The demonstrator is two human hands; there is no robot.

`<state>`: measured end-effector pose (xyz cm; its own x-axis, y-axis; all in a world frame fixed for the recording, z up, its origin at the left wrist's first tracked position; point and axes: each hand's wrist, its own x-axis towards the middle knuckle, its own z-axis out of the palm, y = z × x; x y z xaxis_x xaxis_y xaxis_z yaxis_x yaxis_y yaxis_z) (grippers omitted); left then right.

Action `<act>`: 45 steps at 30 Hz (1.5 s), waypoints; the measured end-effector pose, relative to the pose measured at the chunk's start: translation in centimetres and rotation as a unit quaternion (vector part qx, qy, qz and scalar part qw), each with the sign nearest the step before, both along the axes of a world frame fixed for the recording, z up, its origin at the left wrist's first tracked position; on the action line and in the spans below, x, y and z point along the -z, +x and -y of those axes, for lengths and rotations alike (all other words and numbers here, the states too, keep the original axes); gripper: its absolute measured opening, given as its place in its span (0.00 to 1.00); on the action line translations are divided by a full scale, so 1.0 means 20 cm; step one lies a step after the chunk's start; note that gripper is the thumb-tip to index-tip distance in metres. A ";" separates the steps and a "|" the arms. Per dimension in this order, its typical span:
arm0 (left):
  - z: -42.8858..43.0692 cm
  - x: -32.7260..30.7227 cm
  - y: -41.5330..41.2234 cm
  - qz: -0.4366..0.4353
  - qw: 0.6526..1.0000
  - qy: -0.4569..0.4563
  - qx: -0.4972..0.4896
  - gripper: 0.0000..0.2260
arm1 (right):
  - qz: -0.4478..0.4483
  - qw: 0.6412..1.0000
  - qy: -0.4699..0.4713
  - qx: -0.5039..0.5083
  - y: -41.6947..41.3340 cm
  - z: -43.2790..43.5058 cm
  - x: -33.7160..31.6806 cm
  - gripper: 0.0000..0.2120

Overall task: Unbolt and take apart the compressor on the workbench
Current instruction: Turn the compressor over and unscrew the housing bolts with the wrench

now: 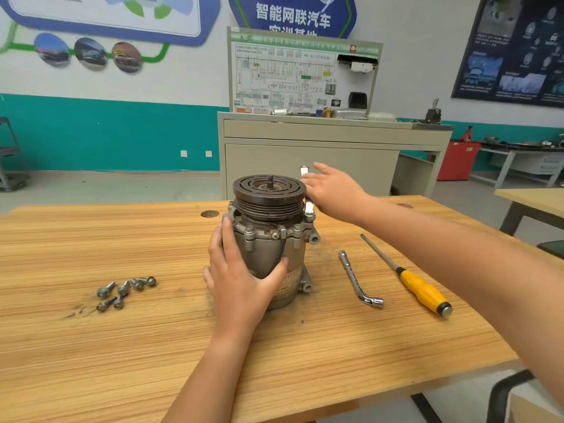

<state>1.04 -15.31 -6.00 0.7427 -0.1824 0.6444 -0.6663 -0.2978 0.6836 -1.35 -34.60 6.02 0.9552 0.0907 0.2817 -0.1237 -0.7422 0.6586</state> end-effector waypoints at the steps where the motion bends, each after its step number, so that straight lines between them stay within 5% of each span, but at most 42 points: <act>1: 0.00 0.00 0.00 0.001 1.000 0.000 0.001 0.47 | 0.008 1.000 0.003 -0.005 -0.01 0.02 0.00 0.19; 4: 0.00 0.00 0.00 0.002 1.000 0.003 0.002 0.47 | 0.080 0.994 0.065 0.022 -0.15 0.04 -0.04 0.17; 8: 0.00 0.01 0.01 0.008 1.000 -0.002 0.000 0.47 | 0.231 0.945 0.229 0.045 -0.41 -0.09 -0.10 0.15; 13: 0.01 0.01 0.01 0.008 1.000 -0.004 -0.003 0.47 | 0.099 0.965 0.178 0.165 -0.56 -0.31 -0.06 0.17; 19: 0.01 0.01 0.00 0.009 1.000 -0.001 -0.012 0.47 | -0.017 0.974 0.121 0.190 -0.49 -0.40 -0.02 0.24; 32: 0.01 0.01 0.01 0.016 1.000 0.003 -0.012 0.47 | -0.104 0.972 -0.009 0.208 -0.37 -0.22 -0.09 0.07; 39: 0.02 0.01 0.01 0.018 1.000 0.002 -0.023 0.47 | 0.001 0.997 0.056 0.058 -0.03 -0.06 -0.02 0.17; 45: 0.01 0.01 0.01 0.011 1.000 0.006 -0.014 0.46 | 0.137 0.974 0.152 0.099 -0.28 -0.04 -0.05 0.12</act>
